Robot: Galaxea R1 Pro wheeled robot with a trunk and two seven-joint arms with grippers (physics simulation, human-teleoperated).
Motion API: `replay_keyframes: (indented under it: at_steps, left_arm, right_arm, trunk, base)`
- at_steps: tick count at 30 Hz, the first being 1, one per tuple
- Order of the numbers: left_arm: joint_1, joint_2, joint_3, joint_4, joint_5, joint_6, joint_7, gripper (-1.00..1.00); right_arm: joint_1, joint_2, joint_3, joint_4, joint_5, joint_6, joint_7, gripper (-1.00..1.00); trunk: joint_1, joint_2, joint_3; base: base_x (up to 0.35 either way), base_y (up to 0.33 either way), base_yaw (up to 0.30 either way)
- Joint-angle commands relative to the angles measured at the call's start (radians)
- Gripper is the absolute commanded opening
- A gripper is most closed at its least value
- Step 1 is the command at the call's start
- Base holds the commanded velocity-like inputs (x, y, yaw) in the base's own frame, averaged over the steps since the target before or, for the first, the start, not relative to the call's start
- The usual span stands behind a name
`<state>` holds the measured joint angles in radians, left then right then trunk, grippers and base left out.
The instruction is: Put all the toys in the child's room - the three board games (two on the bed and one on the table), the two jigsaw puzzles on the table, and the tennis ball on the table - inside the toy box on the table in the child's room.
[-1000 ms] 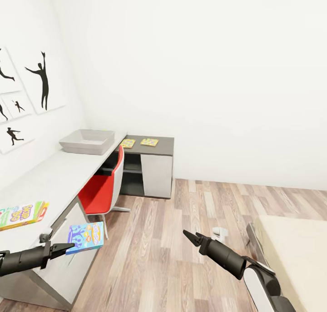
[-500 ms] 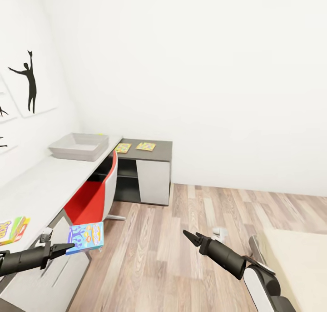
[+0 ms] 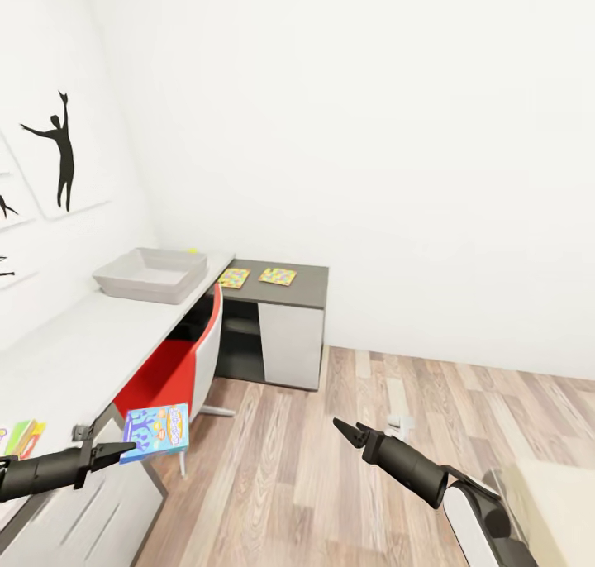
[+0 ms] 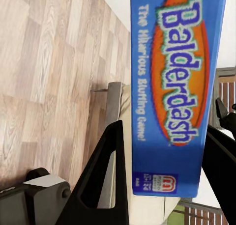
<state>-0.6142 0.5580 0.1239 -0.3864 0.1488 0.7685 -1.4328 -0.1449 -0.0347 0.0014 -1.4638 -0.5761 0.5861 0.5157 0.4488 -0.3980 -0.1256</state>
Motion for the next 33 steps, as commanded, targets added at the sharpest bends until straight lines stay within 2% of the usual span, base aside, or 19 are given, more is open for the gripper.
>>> replay_keyframes:
  at_steps: [1, 9, 13, 15, 16, 22, 29, 33]
  left_arm:
    - [-0.001, 0.0, 0.002, 0.0, 0.002, 0.011, -0.004, -1.0]
    - [-0.001, 0.003, 0.006, -0.01, 0.005, 0.008, -0.021, -1.0]
    - [-0.001, 0.011, 0.008, -0.063, 0.007, 0.013, -0.073, -1.0]
    - [0.0, 0.019, 0.01, -0.103, 0.007, 0.017, -0.131, -1.0]
    - [0.0, 0.021, 0.011, -0.116, 0.008, 0.018, -0.138, -1.0]
    - [-0.001, 0.032, 0.016, -0.193, 0.011, 0.042, -0.138, -1.0]
    - [-0.001, 0.036, 0.016, -0.215, 0.006, 0.045, -0.138, -1.0]
    - [-0.001, 0.038, 0.016, -0.217, 0.005, 0.045, -0.138, -1.0]
  right_arm:
    - [-0.001, 0.0, 0.0, 0.0, -0.008, 0.007, -0.002, 1.0]
    - [-0.001, -0.001, 0.0, -0.001, -0.008, 0.006, -0.001, 1.0]
    - [-0.001, -0.001, 0.0, -0.002, -0.008, 0.007, 0.001, 1.0]
    - [-0.001, -0.002, 0.0, -0.005, -0.008, 0.007, 0.002, 1.0]
    - [-0.001, -0.002, 0.0, -0.005, -0.008, 0.007, 0.003, 1.0]
    - [-0.001, -0.004, -0.002, -0.007, -0.008, 0.007, 0.007, 1.0]
    - [-0.001, -0.003, -0.001, -0.003, -0.008, 0.006, 0.002, 1.0]
    - [-0.001, -0.001, 0.001, -0.005, -0.008, 0.006, 0.0, 1.0]
  trunk:
    - [0.001, -0.002, -0.002]
    - [0.001, -0.002, -0.002]
    - [0.001, -0.002, -0.002]
    - [0.001, -0.002, -0.002]
    - [0.001, -0.002, -0.002]
    - [0.001, -0.002, -0.002]
    - [0.001, -0.002, -0.002]
    - [0.001, -0.002, -0.001]
  base:
    - [0.33, 0.0, 0.011]
    - [0.312, 0.0, 0.004]
    - [0.223, 0.0, 0.001]
    - [0.184, 0.0, 0.0]
    - [0.17, 0.0, 0.0]
    - [0.121, 0.0, 0.0]
    - [0.069, 0.0, 0.01]
    - [0.067, 0.0, 0.169]
